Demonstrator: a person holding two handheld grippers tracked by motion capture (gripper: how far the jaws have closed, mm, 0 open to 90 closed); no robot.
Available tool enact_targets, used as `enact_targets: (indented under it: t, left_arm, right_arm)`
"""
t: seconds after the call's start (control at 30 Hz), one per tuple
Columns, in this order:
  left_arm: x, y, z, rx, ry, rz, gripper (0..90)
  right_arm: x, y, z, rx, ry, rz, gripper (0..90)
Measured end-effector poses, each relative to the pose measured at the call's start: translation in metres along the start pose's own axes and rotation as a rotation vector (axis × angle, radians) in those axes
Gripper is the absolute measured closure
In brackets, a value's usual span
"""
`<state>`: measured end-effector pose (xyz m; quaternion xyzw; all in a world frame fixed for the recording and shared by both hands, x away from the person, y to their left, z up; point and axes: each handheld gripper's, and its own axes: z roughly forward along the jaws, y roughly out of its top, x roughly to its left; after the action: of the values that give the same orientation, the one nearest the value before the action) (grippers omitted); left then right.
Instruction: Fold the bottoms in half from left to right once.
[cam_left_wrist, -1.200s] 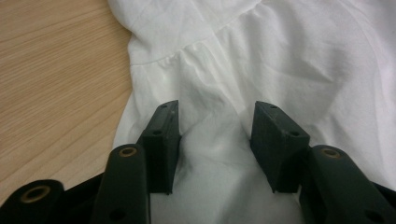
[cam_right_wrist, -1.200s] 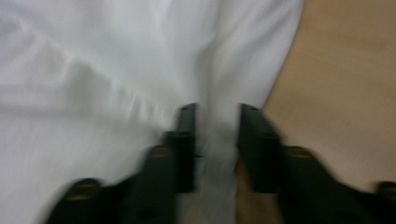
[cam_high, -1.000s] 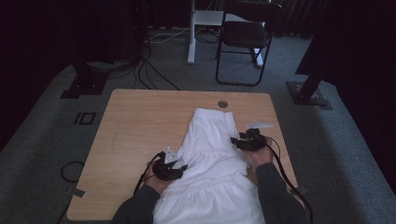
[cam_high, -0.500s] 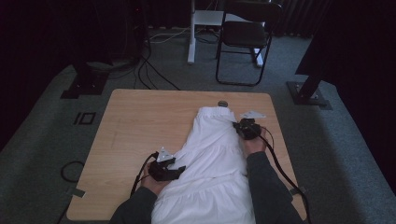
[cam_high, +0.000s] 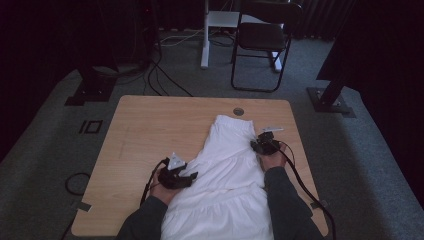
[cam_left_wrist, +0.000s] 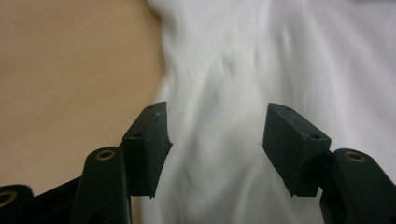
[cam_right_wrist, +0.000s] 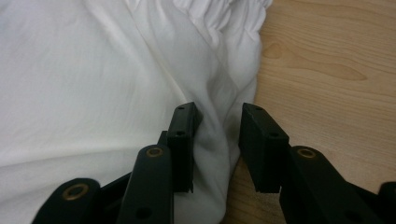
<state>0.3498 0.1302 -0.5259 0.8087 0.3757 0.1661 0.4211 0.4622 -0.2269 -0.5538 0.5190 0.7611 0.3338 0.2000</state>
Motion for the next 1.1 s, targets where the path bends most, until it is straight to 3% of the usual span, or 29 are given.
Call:
enact_targets:
  t: [0.03,0.1,0.13,0.2,0.27,0.3,0.37,0.4,0.5,0.73,0.97,1.1]
  left_arm:
    - [0.0,0.0,0.0,0.0,0.0,0.0,39.5]
    - [0.004,0.033,0.012,0.001,0.031,0.065,39.2]
    - [0.004,0.033,0.012,0.001,0.031,0.065,39.2]
    - [0.009,0.061,0.038,0.009,0.033,0.057,39.0]
    - [0.009,0.061,0.038,0.009,0.033,0.057,38.7]
    - [0.008,0.072,0.063,0.049,0.035,0.062,38.7]
    - [0.005,0.071,0.087,0.099,0.03,0.041,38.7]
    - [0.001,0.062,0.105,0.147,0.045,0.036,38.9]
    - [-0.004,0.05,0.114,0.168,0.06,0.059,39.0]
    - [0.003,0.027,0.092,0.1,0.092,0.02,39.3]
    - [0.006,-0.003,0.052,0.1,0.143,-0.02,39.4]
    - [0.003,-0.019,0.032,0.099,0.158,-0.033,39.3]
  right_arm:
    - [0.0,0.0,0.0,0.0,0.0,0.005,66.4]
    - [0.001,0.001,0.001,-0.002,-0.002,0.009,66.7]
    - [0.001,0.001,0.001,-0.002,-0.003,0.011,66.9]
    - [0.002,0.001,0.001,-0.008,-0.004,0.017,67.0]
    - [0.002,0.0,0.002,-0.01,-0.003,0.018,67.0]
    - [0.002,0.001,0.002,-0.013,-0.002,0.017,67.0]
    - [0.002,0.0,0.002,-0.014,-0.001,0.018,66.8]
    - [0.002,0.0,0.002,-0.018,0.0,0.018,66.8]
    - [0.002,-0.002,0.002,-0.028,0.003,0.021,66.6]
    - [0.015,-0.004,0.001,-0.032,0.026,0.019,66.0]
    - [0.058,-0.005,0.002,-0.021,0.084,-0.07,65.4]
    - [0.078,-0.008,0.001,-0.022,0.109,-0.093,65.3]
